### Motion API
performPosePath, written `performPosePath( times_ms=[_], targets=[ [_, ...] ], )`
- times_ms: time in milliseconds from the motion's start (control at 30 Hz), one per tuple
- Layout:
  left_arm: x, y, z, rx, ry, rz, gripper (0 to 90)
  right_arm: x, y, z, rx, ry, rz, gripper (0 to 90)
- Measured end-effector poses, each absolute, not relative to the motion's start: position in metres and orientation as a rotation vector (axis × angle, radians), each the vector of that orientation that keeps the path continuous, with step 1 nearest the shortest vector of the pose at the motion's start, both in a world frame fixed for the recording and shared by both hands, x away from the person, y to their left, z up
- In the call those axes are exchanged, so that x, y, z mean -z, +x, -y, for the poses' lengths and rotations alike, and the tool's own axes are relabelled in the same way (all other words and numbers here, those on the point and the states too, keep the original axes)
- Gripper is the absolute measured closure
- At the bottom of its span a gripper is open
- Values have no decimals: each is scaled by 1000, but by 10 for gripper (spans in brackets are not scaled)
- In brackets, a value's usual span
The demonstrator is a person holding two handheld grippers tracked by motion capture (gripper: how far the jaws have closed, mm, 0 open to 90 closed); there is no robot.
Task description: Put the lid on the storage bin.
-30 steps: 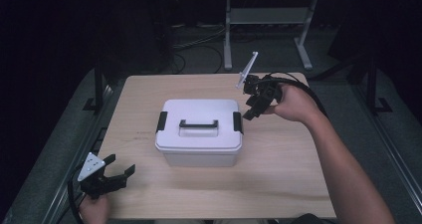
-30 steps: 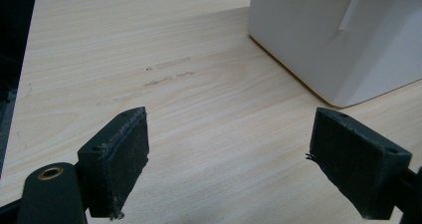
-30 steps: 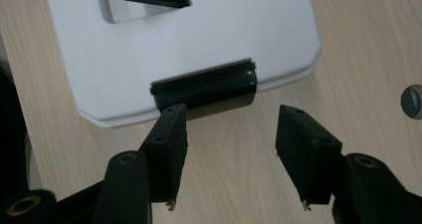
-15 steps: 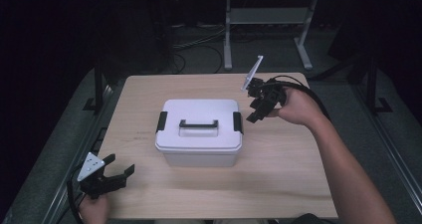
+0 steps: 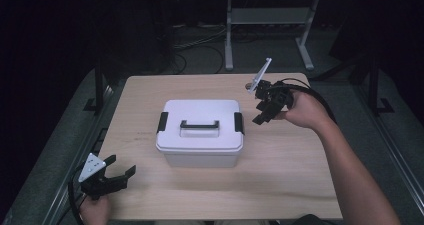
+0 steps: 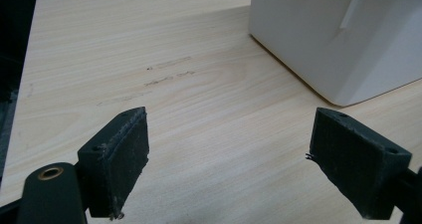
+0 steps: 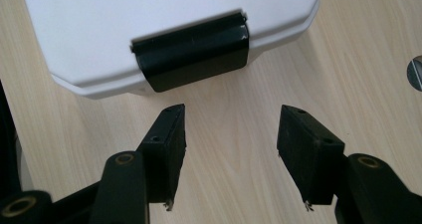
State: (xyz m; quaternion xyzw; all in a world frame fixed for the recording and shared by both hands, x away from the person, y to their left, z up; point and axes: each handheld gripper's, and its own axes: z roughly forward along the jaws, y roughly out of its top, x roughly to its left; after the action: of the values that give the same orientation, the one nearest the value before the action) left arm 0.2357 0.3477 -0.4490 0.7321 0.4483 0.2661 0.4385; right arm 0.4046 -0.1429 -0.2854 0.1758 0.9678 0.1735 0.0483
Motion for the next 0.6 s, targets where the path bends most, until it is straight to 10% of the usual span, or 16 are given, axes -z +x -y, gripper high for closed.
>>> performPosePath(
  times_ms=[600],
  targets=[
    [448, 234, -345, -665, 1821, -1110, 150, 310, 398, 168, -517, 593, -2958, 426]
  ],
)
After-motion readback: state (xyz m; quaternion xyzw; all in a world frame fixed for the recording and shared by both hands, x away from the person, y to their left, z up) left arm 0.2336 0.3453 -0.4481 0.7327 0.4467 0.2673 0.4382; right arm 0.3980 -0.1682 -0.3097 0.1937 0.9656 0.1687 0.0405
